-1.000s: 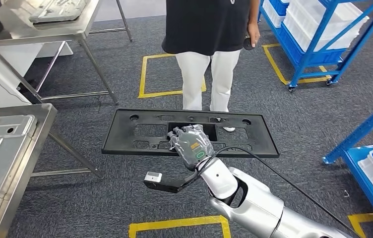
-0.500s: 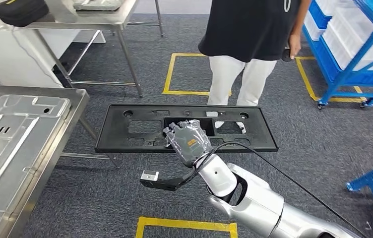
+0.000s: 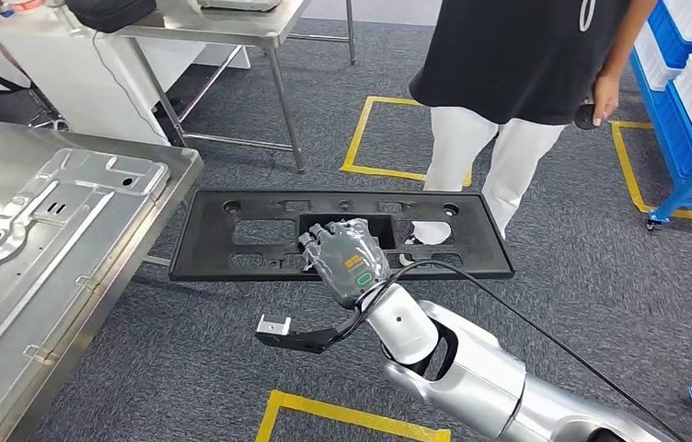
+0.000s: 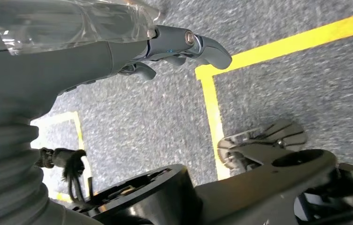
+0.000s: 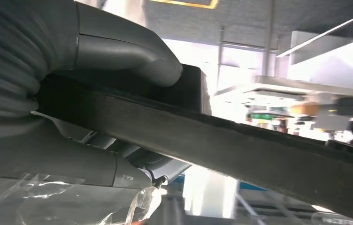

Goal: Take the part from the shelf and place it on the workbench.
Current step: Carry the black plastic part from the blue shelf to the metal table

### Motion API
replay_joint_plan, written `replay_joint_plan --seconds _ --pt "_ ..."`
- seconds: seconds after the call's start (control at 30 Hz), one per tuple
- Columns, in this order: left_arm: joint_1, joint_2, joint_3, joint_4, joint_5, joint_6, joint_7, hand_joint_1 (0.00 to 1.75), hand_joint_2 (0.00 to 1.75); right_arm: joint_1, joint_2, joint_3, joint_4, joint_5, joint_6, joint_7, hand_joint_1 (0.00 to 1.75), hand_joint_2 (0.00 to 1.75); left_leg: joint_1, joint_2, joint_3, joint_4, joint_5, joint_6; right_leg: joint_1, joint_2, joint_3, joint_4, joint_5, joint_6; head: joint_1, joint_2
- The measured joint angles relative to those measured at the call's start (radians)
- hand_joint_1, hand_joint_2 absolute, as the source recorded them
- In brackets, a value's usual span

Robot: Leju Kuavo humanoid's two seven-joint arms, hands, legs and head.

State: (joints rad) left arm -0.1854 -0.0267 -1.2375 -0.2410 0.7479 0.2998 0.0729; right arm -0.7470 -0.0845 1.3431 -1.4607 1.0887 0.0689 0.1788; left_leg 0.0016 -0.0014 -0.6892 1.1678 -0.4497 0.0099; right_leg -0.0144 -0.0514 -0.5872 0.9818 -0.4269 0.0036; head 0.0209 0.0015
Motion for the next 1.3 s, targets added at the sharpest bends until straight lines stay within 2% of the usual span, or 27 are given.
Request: replay_joint_plan --seconds 0.07,0.13,0.2,0.23,0.27,0.3,0.37,0.4,0.43,0.47,0.5,0.57,0.63,0.7,0.73,0.77,0.83,0.87,0.9,0.93,0.97,1.0,1.07,1.13,1.17,1.23,1.3 --pt "0.006 0.0 0.0 0.0 -0.001 -0.003 0.001 0.0 1.75 -0.001 0.0 0.0 -0.003 0.0 0.0 0.0 1.75 1.75 -0.016 0.044 0.075 -0.149 0.058 0.017 0.002 -0.016 0.007 -0.003 -0.005 0.003 0.0 0.0" --pt "0.01 0.001 0.0 0.0 -0.001 -0.005 0.002 0.0 1.75 -0.001 0.0 0.0 -0.003 0.0 0.0 0.0 1.75 1.75 -0.032 0.072 0.106 -0.218 0.07 0.028 0.005 -0.034 0.01 -0.006 -0.007 0.008 -0.001 0.0" --pt "0.014 0.002 0.0 0.0 -0.001 -0.005 0.002 0.0 1.75 -0.002 0.0 0.0 -0.004 0.0 0.0 0.001 1.75 1.75 -0.033 0.055 0.11 -0.23 0.07 0.032 0.007 -0.053 0.012 -0.007 -0.012 0.016 -0.002 0.0" --pt "0.016 0.001 0.0 0.0 -0.001 -0.005 0.002 0.0 1.75 -0.002 0.0 0.0 -0.004 0.0 0.001 0.0 1.75 1.75 -0.03 0.043 0.113 -0.236 0.073 0.034 0.006 -0.046 0.012 -0.001 -0.019 0.02 -0.003 0.0" --pt "0.016 0.001 0.0 0.0 -0.001 -0.005 0.002 0.0 1.75 -0.003 0.0 0.001 -0.005 0.0 0.001 0.0 1.75 1.75 -0.025 0.031 0.118 -0.241 0.076 0.038 0.005 -0.028 0.004 0.023 -0.034 0.023 -0.003 0.0" --pt "0.016 0.0 0.0 0.0 -0.001 -0.005 0.002 0.0 1.75 -0.003 0.0 0.001 -0.007 0.0 0.001 0.0 1.75 1.75 -0.021 0.02 0.124 -0.245 0.078 0.043 0.005 -0.002 -0.016 0.07 -0.059 0.026 -0.003 0.0" --pt "0.014 0.0 0.0 0.001 -0.001 -0.006 0.003 0.0 1.75 -0.003 -0.002 0.004 -0.008 0.0 0.001 0.0 1.75 1.75 -0.018 -0.004 0.129 -0.246 0.077 0.048 0.003 0.041 -0.088 0.214 -0.115 0.027 -0.002 0.0" --pt "0.015 -0.001 0.0 0.001 -0.001 -0.006 0.003 0.0 1.75 -0.001 -0.003 0.005 -0.008 0.0 0.001 0.0 1.75 1.75 -0.018 -0.018 0.131 -0.245 0.077 0.049 0.003 0.047 -0.123 0.273 -0.129 0.028 -0.002 0.0" --pt "0.015 -0.001 0.0 0.001 -0.001 -0.006 0.003 0.0 1.75 0.0 -0.004 0.006 -0.008 0.0 0.002 0.0 1.75 1.75 -0.017 -0.032 0.132 -0.245 0.076 0.049 0.003 0.049 -0.144 0.299 -0.126 0.029 -0.002 0.0" --pt "0.016 -0.001 0.0 0.001 -0.001 -0.007 0.003 0.0 1.75 0.001 -0.005 0.007 -0.008 -0.001 0.002 0.0 1.75 1.75 -0.016 -0.046 0.135 -0.244 0.074 0.048 0.002 0.05 -0.144 0.282 -0.102 0.03 -0.002 0.0" --pt "0.016 -0.001 0.0 0.001 -0.001 -0.007 0.003 0.0 1.75 0.001 -0.005 0.007 -0.009 -0.001 0.002 0.0 1.75 1.75 -0.013 -0.061 0.138 -0.242 0.072 0.045 0.001 0.054 -0.122 0.225 -0.063 0.031 -0.002 0.0" --pt "0.015 -0.002 0.0 0.001 0.0 -0.007 0.003 0.0 1.75 0.0 -0.005 0.007 -0.009 -0.001 0.002 0.0 1.75 1.75 -0.01 -0.087 0.138 -0.231 0.062 0.035 -0.007 0.089 -0.057 0.076 0.009 0.037 -0.001 0.0" --pt "0.014 -0.002 0.0 0.001 0.0 -0.006 0.003 0.0 1.75 0.0 -0.005 0.008 -0.01 -0.001 0.002 0.0 1.75 1.75 -0.009 -0.107 0.128 -0.22 0.054 0.025 -0.011 0.115 -0.027 0.005 0.031 0.034 -0.001 0.0" --pt "0.015 -0.001 0.0 0.001 0.001 -0.006 0.004 0.0 1.75 0.0 -0.004 0.008 -0.011 -0.001 0.002 0.0 1.75 1.75 -0.005 -0.12 0.12 -0.217 0.052 0.02 -0.008 0.102 -0.028 0.003 0.028 0.021 -0.001 0.0" --pt "0.015 0.0 0.0 0.001 0.001 -0.006 0.004 0.0 1.75 -0.001 -0.003 0.008 -0.012 -0.002 0.002 0.0 1.75 1.75 -0.004 -0.119 0.118 -0.214 0.049 0.017 -0.008 0.094 -0.027 0.003 0.028 0.015 -0.002 0.0" --pt "0.016 0.0 0.0 0.001 0.001 -0.006 0.005 0.0 1.75 -0.002 -0.002 0.008 -0.012 -0.002 0.002 0.0 1.75 1.75 -0.004 -0.103 0.111 -0.196 0.039 0.012 -0.008 0.084 -0.025 0.002 0.027 0.008 -0.004 0.0" --pt "0.012 -0.001 0.0 0.001 0.001 -0.006 0.005 0.0 1.75 -0.004 0.0 0.008 -0.012 -0.002 0.003 0.0 1.75 1.75 -0.004 -0.053 0.067 -0.1 -0.011 0.002 -0.008 0.065 -0.022 0.0 0.025 0.0 -0.01 0.0" --pt "0.008 -0.001 0.0 0.001 0.001 -0.005 0.005 0.0 1.75 -0.004 0.0 0.008 -0.012 -0.002 0.003 0.001 1.75 1.75 -0.003 -0.031 0.029 -0.026 -0.043 -0.004 -0.006 0.053 -0.021 0.0 0.023 -0.003 -0.013 0.0" --pt "0.004 -0.001 0.0 0.001 0.002 -0.005 0.004 0.0 1.75 -0.004 0.0 0.008 -0.012 -0.002 0.004 0.001 1.75 1.75 -0.002 -0.02 -0.005 0.041 -0.067 -0.007 -0.005 0.04 -0.021 0.001 0.022 -0.004 -0.013 0.0" --pt "0.0 -0.001 0.0 0.001 0.002 -0.005 0.004 0.0 1.75 -0.003 -0.001 0.008 -0.012 -0.002 0.004 0.001 1.75 1.75 -0.002 -0.015 -0.027 0.082 -0.077 -0.009 -0.003 0.028 -0.021 0.001 0.02 -0.005 -0.013 0.0" --pt "-0.001 -0.001 0.0 0.001 0.001 -0.005 0.004 0.0 1.75 -0.003 -0.001 0.008 -0.012 -0.002 0.005 0.001 1.75 1.75 -0.001 -0.012 -0.03 0.086 -0.068 -0.009 -0.003 0.016 -0.02 0.001 0.018 -0.005 -0.013 0.0" --pt "-0.001 -0.001 0.0 0.001 0.001 -0.005 0.004 0.0 1.75 -0.003 0.0 0.008 -0.012 -0.002 0.005 0.0 1.75 1.75 -0.002 -0.008 -0.009 0.044 -0.041 -0.007 -0.002 0.006 -0.018 0.001 0.017 -0.004 -0.013 0.0" --pt "0.006 -0.001 0.0 0.001 0.0 -0.004 0.006 0.0 1.75 -0.004 0.0 0.008 -0.012 -0.003 0.005 0.0 1.75 1.75 -0.009 0.025 0.068 -0.112 0.028 0.004 0.0 -0.012 -0.012 0.0 0.012 -0.002 -0.013 0.0" --pt "0.011 0.0 0.0 0.001 0.0 -0.004 0.007 0.0 1.75 -0.005 0.0 0.008 -0.012 -0.004 0.005 0.0 1.75 1.75 -0.022 0.057 0.112 -0.21 0.058 0.018 0.003 -0.029 -0.008 -0.001 0.009 0.004 -0.013 0.0" --pt "0.013 0.0 0.0 0.001 0.0 -0.004 0.007 0.0 1.75 -0.005 0.0 0.008 -0.012 -0.004 0.005 0.0 1.75 1.75 -0.028 0.06 0.114 -0.221 0.057 0.022 0.004 -0.038 -0.007 -0.002 0.008 0.008 -0.013 0.0" --pt "0.017 0.001 0.0 0.001 0.0 -0.005 0.007 0.0 1.75 -0.005 0.001 0.008 -0.012 -0.005 0.005 0.0 1.75 1.75 -0.026 0.039 0.116 -0.229 0.061 0.031 0.003 -0.052 -0.002 -0.004 0.003 0.018 -0.013 0.0" --pt "0.018 0.0 0.0 0.001 0.0 -0.005 0.007 0.0 1.75 -0.006 0.001 0.008 -0.013 -0.006 0.005 0.0 1.75 1.75 -0.017 0.017 0.129 -0.24 0.067 0.041 0.002 -0.02 -0.014 0.038 -0.024 0.026 -0.014 0.0"
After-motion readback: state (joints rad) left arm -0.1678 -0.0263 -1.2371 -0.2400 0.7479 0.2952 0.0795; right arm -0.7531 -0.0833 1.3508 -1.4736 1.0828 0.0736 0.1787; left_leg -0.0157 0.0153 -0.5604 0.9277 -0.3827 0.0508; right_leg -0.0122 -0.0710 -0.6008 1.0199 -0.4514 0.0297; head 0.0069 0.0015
